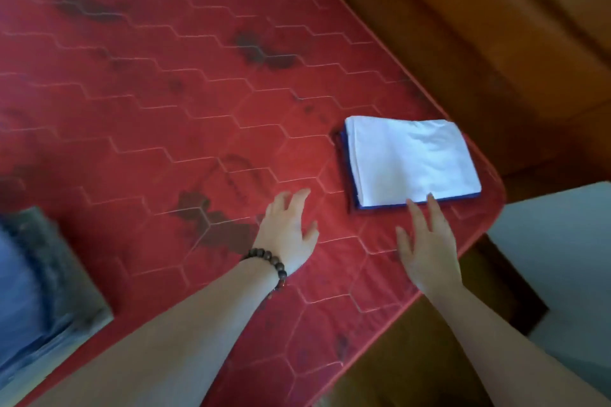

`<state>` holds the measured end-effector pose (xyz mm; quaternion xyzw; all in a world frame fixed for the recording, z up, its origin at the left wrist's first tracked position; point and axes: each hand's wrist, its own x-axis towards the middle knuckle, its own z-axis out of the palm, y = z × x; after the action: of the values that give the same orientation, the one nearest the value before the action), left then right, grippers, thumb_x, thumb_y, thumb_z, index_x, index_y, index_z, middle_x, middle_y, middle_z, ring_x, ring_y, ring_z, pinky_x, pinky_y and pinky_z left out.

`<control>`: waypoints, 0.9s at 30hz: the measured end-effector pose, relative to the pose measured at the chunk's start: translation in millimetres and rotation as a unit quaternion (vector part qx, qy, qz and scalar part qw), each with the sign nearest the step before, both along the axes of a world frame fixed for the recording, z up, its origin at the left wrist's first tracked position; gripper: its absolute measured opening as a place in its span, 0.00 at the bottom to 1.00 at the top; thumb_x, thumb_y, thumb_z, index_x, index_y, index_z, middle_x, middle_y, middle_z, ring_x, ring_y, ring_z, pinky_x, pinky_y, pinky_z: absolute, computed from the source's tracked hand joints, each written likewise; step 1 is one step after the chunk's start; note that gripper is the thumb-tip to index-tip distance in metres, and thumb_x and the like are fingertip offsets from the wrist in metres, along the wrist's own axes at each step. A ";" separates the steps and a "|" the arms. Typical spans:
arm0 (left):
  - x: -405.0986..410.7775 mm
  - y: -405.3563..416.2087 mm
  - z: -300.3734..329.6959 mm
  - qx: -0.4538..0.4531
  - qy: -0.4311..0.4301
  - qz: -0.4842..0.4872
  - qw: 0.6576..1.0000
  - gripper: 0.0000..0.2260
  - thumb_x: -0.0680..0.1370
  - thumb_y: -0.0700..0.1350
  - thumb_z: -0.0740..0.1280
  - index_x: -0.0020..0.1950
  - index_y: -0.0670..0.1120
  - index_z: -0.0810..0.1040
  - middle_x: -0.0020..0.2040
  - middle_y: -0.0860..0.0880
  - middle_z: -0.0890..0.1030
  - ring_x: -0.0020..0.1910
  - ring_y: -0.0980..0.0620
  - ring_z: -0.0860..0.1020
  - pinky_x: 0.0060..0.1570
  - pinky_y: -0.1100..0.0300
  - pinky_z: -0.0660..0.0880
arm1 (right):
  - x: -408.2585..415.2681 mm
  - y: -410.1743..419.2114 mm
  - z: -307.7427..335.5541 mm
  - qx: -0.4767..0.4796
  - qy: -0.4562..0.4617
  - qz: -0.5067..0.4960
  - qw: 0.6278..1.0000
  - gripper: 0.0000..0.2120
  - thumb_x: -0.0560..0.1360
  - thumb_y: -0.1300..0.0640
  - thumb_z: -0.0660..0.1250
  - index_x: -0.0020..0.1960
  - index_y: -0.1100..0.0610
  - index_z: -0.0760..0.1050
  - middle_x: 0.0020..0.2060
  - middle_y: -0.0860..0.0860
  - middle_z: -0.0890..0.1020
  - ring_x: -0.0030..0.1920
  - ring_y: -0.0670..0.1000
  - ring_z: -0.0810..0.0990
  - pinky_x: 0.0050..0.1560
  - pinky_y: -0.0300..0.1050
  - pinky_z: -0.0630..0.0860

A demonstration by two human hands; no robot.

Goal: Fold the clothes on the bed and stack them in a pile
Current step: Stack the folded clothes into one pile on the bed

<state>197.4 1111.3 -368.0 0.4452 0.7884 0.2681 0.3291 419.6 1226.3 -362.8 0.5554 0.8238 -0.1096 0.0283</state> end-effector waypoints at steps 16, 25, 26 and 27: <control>52.6 181.6 -75.3 0.006 -0.106 0.100 0.989 0.41 0.77 0.43 0.65 0.77 0.64 0.40 0.39 0.55 0.70 0.44 0.43 0.78 0.45 0.61 0.72 | 55.7 200.6 -78.4 -0.061 0.010 -0.051 0.997 0.36 0.72 0.28 0.53 0.76 0.33 0.44 0.64 0.59 0.64 0.61 0.60 0.65 0.61 0.56 0.68; -1.6 13.4 -65.9 -0.096 -0.066 0.171 0.978 0.41 0.78 0.46 0.67 0.74 0.68 0.38 0.54 0.44 0.78 0.53 0.42 0.77 0.51 0.58 0.68 | -17.3 53.6 -72.8 -0.075 -0.005 0.033 0.997 0.36 0.74 0.30 0.55 0.77 0.38 0.47 0.60 0.57 0.65 0.56 0.57 0.66 0.58 0.53 0.69; -8.6 -9.4 -63.2 -0.106 -0.066 0.183 0.975 0.41 0.78 0.46 0.67 0.74 0.68 0.39 0.52 0.46 0.77 0.51 0.45 0.77 0.50 0.57 0.68 | -28.0 32.4 -72.5 -0.077 -0.007 0.042 0.996 0.36 0.74 0.31 0.55 0.77 0.38 0.46 0.61 0.57 0.65 0.56 0.57 0.66 0.58 0.54 0.70; -15.4 -31.2 -61.0 -0.114 -0.066 0.196 0.972 0.41 0.78 0.45 0.67 0.74 0.68 0.40 0.53 0.47 0.77 0.51 0.46 0.76 0.51 0.57 0.68 | -38.4 11.7 -72.0 -0.080 -0.009 0.051 0.995 0.36 0.75 0.31 0.55 0.77 0.38 0.46 0.62 0.57 0.65 0.56 0.56 0.66 0.58 0.54 0.70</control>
<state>182.0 1080.1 -429.0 0.2229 0.8623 0.2640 0.3701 381.2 1238.1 -434.9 0.5098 0.8393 -0.1686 0.0854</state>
